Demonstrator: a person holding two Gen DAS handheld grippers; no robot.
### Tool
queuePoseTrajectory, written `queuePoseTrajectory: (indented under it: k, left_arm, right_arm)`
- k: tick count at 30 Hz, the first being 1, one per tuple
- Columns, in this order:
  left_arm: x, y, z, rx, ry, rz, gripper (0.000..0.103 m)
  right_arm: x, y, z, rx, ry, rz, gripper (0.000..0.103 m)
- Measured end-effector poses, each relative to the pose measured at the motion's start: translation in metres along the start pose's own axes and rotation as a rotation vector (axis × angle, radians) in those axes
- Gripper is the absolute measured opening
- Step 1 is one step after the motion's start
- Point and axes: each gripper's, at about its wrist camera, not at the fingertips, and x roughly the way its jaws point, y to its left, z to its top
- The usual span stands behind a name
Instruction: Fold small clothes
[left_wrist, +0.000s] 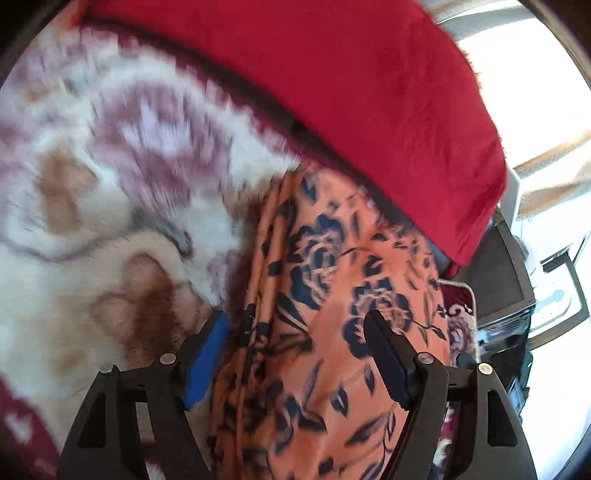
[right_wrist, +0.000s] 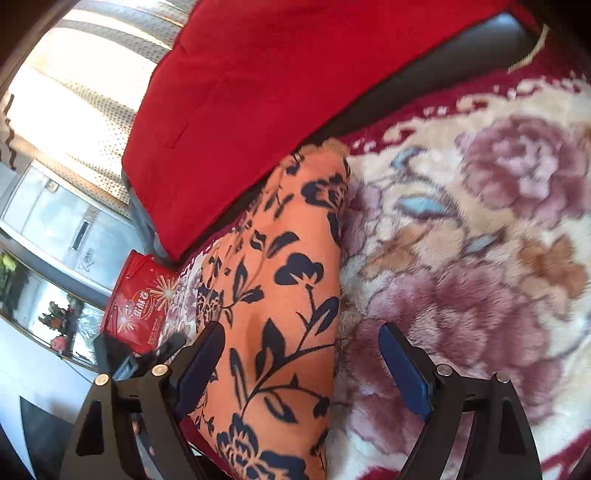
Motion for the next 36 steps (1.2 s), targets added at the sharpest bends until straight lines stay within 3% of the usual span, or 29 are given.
queuePoseTrajectory:
  k: [3, 5, 6, 7, 8, 9, 13, 19, 25, 29, 30, 32, 33, 34, 35, 36]
  left_arm:
    - [0.014, 0.011, 0.001, -0.02, 0.061, -0.031, 0.075]
    - [0.013, 0.013, 0.001, -0.018, 0.07, -0.049, 0.059]
    - [0.016, 0.014, 0.001, -0.017, 0.102, -0.072, 0.041]
    - [0.016, 0.017, 0.001, -0.023, 0.111, -0.073, 0.038]
    - [0.017, 0.019, 0.0, -0.024, 0.115, -0.075, 0.036]
    - [0.016, 0.021, -0.001, -0.028, 0.118, -0.077, 0.032]
    - [0.002, 0.005, -0.003, 0.022, 0.067, -0.075, 0.024]
    - [-0.04, -0.082, 0.004, 0.169, -0.052, -0.135, 0.023]
    - [-0.034, -0.153, 0.011, 0.28, -0.076, -0.128, 0.024]
    - [0.019, -0.16, 0.009, 0.285, -0.012, -0.044, 0.032]
    - [0.031, -0.161, 0.01, 0.29, -0.002, -0.007, 0.039]
    - [0.056, -0.142, -0.002, 0.3, 0.018, 0.126, 0.042]
    - [0.061, -0.133, -0.007, 0.296, 0.034, 0.146, 0.05]
    - [0.057, -0.124, -0.012, 0.276, 0.029, 0.108, 0.054]
    - [0.049, -0.121, -0.017, 0.268, 0.014, 0.09, 0.054]
    - [0.037, -0.122, -0.023, 0.283, -0.011, 0.088, 0.054]
  right_arm:
    - [0.013, 0.001, -0.002, -0.012, 0.04, 0.033, 0.087]
    - [0.021, 0.004, -0.001, -0.032, 0.061, 0.05, 0.087]
    - [0.027, 0.006, 0.001, -0.038, 0.082, 0.053, 0.086]
    - [0.037, 0.008, 0.002, -0.04, 0.117, 0.051, 0.084]
    - [0.046, 0.011, 0.003, -0.052, 0.15, 0.039, 0.062]
    - [0.053, 0.014, 0.003, -0.064, 0.175, 0.046, 0.049]
    - [0.039, 0.053, 0.008, -0.214, 0.148, -0.013, 0.037]
    - [-0.025, 0.083, 0.044, -0.295, 0.041, 0.021, 0.036]
    - [-0.074, 0.06, 0.088, -0.265, -0.033, 0.054, 0.036]
    - [-0.065, 0.007, 0.094, -0.166, -0.014, 0.023, 0.039]
    - [-0.057, -0.01, 0.091, -0.139, 0.003, 0.011, 0.045]
    - [-0.04, -0.049, 0.084, -0.053, 0.028, -0.079, 0.058]
    - [-0.035, -0.067, 0.079, -0.019, 0.033, -0.16, 0.058]
    - [-0.034, -0.079, 0.074, 0.005, 0.031, -0.188, 0.058]
    - [-0.043, -0.086, 0.067, 0.012, -0.015, -0.136, 0.059]
    - [-0.052, -0.084, 0.063, -0.007, -0.057, -0.153, 0.059]
